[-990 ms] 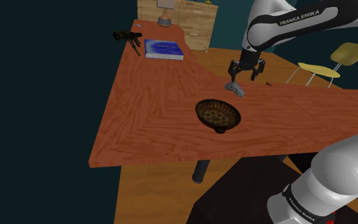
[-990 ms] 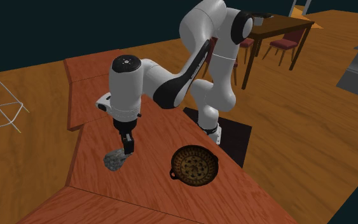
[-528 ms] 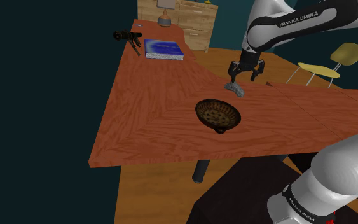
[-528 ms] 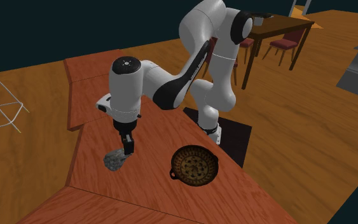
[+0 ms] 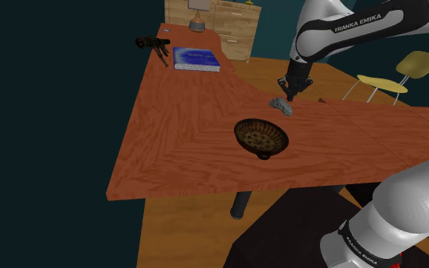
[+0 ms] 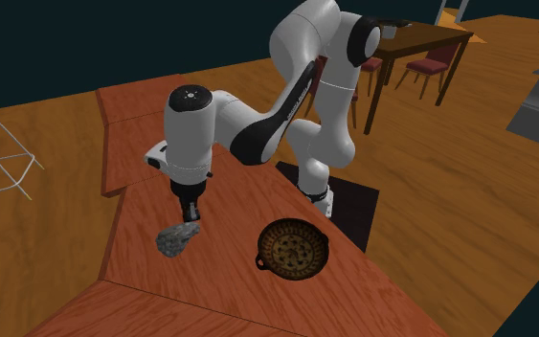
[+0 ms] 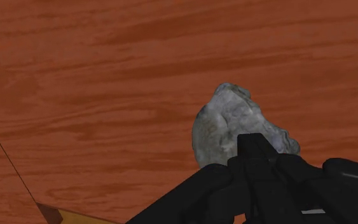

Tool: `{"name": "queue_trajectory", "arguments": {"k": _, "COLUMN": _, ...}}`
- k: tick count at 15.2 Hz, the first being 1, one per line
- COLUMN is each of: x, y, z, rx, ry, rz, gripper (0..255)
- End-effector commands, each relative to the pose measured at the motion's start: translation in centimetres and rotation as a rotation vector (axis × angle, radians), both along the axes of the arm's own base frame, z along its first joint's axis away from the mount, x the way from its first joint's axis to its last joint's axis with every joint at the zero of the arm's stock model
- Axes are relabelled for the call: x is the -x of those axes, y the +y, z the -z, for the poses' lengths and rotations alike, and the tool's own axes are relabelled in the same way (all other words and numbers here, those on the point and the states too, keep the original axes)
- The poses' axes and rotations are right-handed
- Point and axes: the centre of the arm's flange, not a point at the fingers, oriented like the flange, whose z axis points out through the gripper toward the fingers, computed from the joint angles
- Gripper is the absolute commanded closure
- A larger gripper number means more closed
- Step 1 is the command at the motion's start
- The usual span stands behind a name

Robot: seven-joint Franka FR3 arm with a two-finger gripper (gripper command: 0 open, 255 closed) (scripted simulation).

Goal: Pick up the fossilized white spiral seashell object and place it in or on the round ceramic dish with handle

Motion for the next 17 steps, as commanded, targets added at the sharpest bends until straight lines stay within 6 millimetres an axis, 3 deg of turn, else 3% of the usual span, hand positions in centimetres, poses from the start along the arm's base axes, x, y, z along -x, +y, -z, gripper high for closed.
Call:
{"name": "queue_trajectory", "arguments": {"k": 1, "x": 0.0, "y": 0.0, "z": 0.0, "rx": 0.000, "ry": 0.000, "rz": 0.000, "gripper": 255}}
{"name": "queue_trajectory", "arguments": {"k": 2, "x": 0.0, "y": 0.0, "z": 0.0, "rx": 0.000, "ry": 0.000, "rz": 0.000, "gripper": 255}}
{"name": "queue_trajectory", "arguments": {"k": 3, "x": 0.0, "y": 0.0, "z": 0.0, "rx": 0.000, "ry": 0.000, "rz": 0.000, "gripper": 0}}
{"name": "queue_trajectory", "arguments": {"k": 7, "x": -7.3, "y": 4.1, "z": 2.6, "rx": 0.216, "ry": 0.283, "rz": -0.352, "gripper": 0}}
{"name": "queue_trajectory", "arguments": {"k": 15, "x": -7.0, "y": 2.4, "z": 6.3, "rx": 0.225, "ry": 0.295, "rz": -0.367, "gripper": 0}}
{"name": "queue_trajectory", "arguments": {"k": 17, "x": -7.0, "y": 2.4, "z": 6.3, "rx": 0.225, "ry": 0.295, "rz": -0.367, "gripper": 0}}
